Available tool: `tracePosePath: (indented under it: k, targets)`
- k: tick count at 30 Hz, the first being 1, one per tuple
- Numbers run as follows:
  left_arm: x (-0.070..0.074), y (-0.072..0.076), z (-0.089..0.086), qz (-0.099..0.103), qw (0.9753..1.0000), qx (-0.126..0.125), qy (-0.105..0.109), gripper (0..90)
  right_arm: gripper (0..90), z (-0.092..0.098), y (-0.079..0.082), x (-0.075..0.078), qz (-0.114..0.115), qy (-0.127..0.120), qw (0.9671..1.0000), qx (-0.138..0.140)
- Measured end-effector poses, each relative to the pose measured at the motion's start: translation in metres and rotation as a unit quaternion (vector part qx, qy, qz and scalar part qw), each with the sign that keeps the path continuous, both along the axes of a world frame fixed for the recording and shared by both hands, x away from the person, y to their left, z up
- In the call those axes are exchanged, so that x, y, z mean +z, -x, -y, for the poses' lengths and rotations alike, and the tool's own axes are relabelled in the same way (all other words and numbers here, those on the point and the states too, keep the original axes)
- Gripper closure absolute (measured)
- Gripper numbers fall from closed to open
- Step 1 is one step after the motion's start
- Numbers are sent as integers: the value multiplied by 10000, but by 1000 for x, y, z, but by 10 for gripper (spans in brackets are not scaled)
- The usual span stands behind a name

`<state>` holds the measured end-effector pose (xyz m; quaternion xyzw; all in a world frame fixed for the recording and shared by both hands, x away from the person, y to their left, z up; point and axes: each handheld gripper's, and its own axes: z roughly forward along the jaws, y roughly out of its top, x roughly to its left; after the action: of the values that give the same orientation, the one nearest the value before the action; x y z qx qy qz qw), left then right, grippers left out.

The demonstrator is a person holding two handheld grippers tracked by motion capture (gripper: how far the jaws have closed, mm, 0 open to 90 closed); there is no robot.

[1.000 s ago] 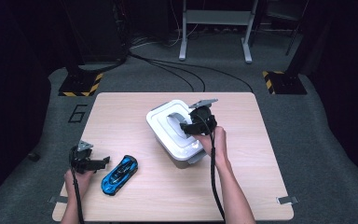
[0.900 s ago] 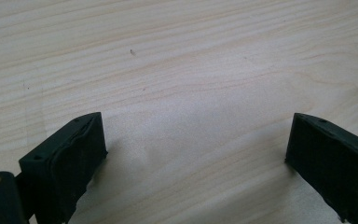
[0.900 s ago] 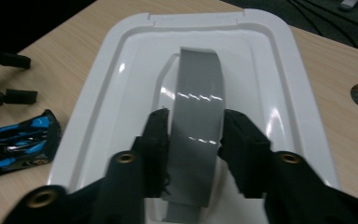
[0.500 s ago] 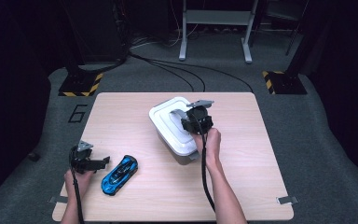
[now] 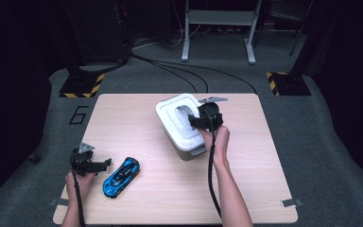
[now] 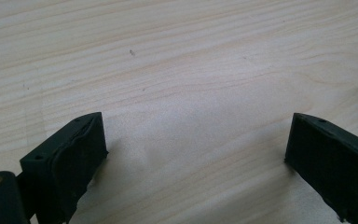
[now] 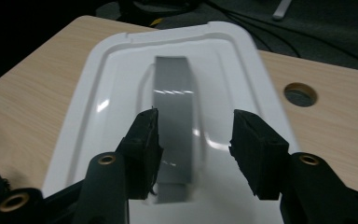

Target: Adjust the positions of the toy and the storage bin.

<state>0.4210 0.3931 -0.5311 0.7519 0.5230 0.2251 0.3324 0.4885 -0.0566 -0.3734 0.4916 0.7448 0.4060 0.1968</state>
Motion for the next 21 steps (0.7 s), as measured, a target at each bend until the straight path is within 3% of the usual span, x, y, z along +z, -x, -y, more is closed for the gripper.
tracePosePath:
  k: [2,5,10,15,21]
  targets:
    - [0,0,0,0,10000,-1,-2,50,500,13,6,4,110,88,9999,-81]
    - [0,0,0,9,10000,2,2,50,503,31,11,6,101,132,9997,-185]
    - [0,0,0,22,10000,9,5,50,539,54,13,-3,-119,169,9993,-314]
    - [0,0,0,21,10000,8,6,50,613,62,9,-17,-329,111,9990,-289]
    - [0,0,0,22,10000,9,5,50,690,65,11,-23,-367,101,9989,-282]
